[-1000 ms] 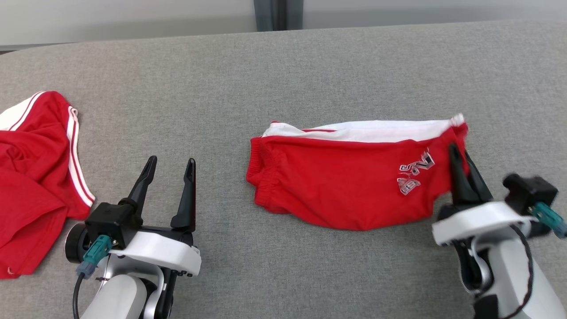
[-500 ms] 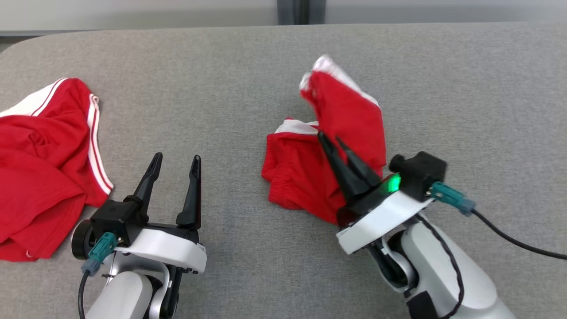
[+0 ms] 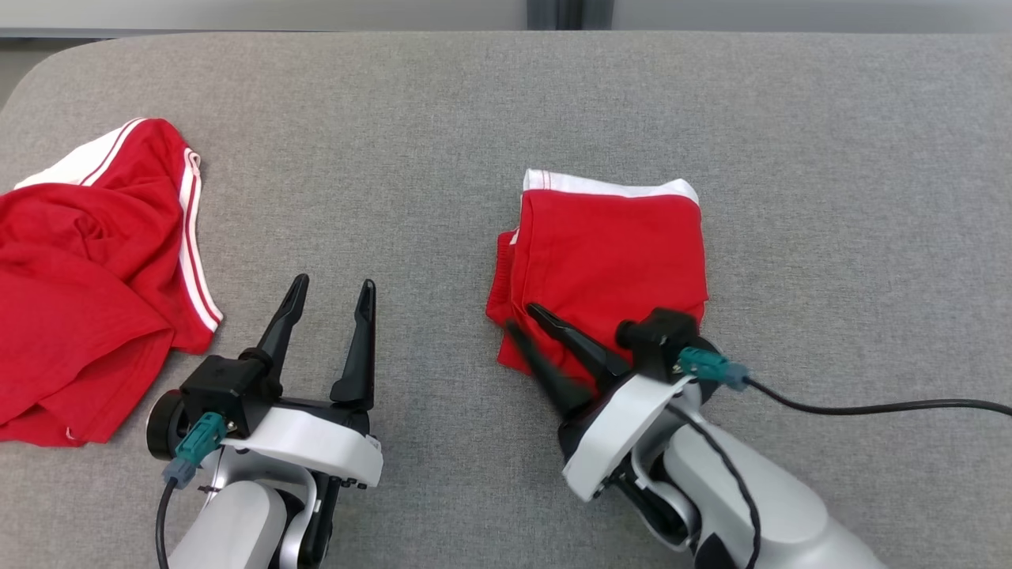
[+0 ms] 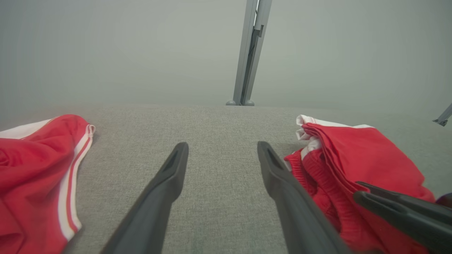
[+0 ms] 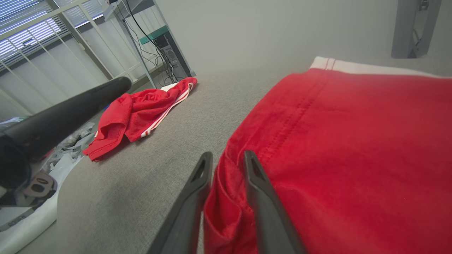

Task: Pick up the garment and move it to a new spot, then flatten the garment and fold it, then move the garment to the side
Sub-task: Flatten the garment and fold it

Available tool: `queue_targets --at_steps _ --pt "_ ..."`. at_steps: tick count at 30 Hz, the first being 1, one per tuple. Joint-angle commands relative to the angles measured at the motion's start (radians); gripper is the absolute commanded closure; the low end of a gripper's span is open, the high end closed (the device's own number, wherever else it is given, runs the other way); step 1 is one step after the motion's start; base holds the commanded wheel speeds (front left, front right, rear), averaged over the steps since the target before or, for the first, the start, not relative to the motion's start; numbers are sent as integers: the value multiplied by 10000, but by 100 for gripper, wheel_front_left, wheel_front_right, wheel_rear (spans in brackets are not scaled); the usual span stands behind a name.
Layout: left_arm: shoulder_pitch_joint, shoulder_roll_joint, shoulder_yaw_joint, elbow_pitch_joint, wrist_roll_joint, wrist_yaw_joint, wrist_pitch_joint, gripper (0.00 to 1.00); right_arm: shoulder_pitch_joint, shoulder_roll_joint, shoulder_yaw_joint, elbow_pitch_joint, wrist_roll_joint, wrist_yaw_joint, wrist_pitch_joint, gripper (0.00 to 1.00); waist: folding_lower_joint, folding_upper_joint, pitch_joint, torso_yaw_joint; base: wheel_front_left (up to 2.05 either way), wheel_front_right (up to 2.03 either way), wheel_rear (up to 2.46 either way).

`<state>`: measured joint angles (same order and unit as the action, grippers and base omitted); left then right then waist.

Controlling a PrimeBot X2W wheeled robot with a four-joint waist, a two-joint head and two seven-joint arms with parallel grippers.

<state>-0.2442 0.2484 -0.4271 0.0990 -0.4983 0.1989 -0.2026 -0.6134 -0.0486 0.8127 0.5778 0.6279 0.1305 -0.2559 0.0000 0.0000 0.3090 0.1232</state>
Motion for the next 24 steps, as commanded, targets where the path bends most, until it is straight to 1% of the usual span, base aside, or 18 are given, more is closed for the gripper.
queue_targets --at_steps 1,4,7,10,11,14,19,20,24 --pt "-147 59 7 30 -40 -28 -38 0 -109 -33 214 6 177 3 -55 0 0 0 -8 -17 0 0 0" --pt "-140 65 -23 98 -53 -39 -38 0 -65 -47 928 -121 400 3 -92 0 0 0 -62 -99 0 0 0" --pt "-114 74 -32 144 -59 3 -32 0 180 -48 1285 -346 612 3 -98 0 0 0 -145 -165 0 0 0" --pt "-59 109 -37 164 -69 48 -29 0 348 -50 1317 -674 632 3 -117 0 0 0 -256 -237 0 0 0" --pt "-33 127 -28 171 -61 71 -32 0 425 -48 1170 -840 581 3 -121 0 0 0 -316 -267 0 0 0" --pt "24 197 36 128 -6 150 -51 0 775 -59 400 -1494 267 3 -124 0 0 0 -459 -367 0 0 0" --pt "136 407 143 -9 57 324 -86 0 1671 -67 -1984 -2448 -953 3 -106 0 0 0 -800 -568 0 0 0" --pt "136 407 143 -9 57 324 -86 0 1671 -67 -1984 -2448 -953 3 -106 0 0 0 -800 -568 0 0 0" --pt "369 503 187 -97 84 432 -80 0 2478 -214 -3802 -2952 -1801 3 -107 0 0 0 -1114 -725 0 0 0"
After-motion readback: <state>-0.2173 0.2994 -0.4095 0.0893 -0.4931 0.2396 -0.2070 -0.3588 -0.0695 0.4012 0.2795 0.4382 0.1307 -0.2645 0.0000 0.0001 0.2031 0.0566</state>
